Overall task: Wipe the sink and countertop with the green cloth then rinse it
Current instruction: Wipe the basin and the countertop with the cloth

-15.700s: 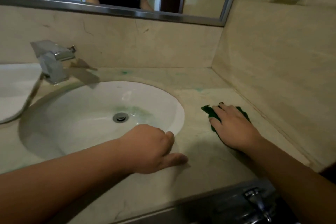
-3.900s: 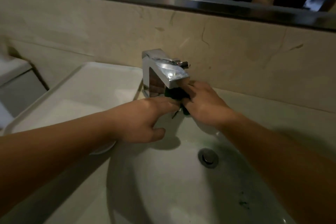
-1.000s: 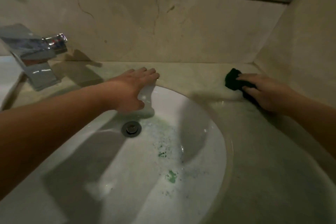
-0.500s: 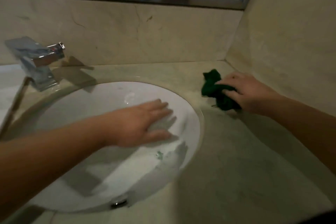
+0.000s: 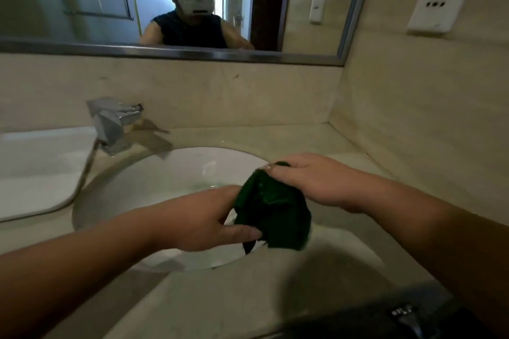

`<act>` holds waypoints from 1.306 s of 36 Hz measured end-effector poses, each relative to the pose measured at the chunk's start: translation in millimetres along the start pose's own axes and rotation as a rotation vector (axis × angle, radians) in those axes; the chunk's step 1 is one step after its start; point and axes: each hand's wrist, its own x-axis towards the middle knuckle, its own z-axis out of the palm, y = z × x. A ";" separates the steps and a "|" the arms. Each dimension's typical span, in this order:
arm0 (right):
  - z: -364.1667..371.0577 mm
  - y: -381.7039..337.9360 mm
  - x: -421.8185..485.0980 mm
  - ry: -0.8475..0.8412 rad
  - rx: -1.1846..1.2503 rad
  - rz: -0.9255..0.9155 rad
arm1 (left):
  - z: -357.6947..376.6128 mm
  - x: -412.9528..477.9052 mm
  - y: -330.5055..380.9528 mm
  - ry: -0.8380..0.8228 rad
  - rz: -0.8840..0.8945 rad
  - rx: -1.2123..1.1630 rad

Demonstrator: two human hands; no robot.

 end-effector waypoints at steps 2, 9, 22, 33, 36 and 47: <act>-6.9 -13.3 4.4 0.080 0.114 0.013 | -9.1 -4.8 4.2 0.061 -0.038 -0.112; -43.7 -71.1 4.4 0.212 0.153 -0.007 | -40.1 -18.7 18.2 0.283 -0.148 -0.395; -66.6 -110.6 -3.5 0.462 0.148 -0.107 | -92.6 -50.8 45.1 0.483 -0.250 -0.859; -6.2 -133.2 -12.4 0.512 -0.094 -0.371 | -82.4 -80.5 58.1 0.415 -0.317 -1.456; 15.1 -138.2 -15.6 0.426 -0.190 -0.404 | -78.7 -87.8 55.7 0.449 -0.283 -1.505; 39.1 -133.0 -10.2 0.228 0.172 -0.245 | -76.1 -122.1 29.1 0.701 -0.212 -1.547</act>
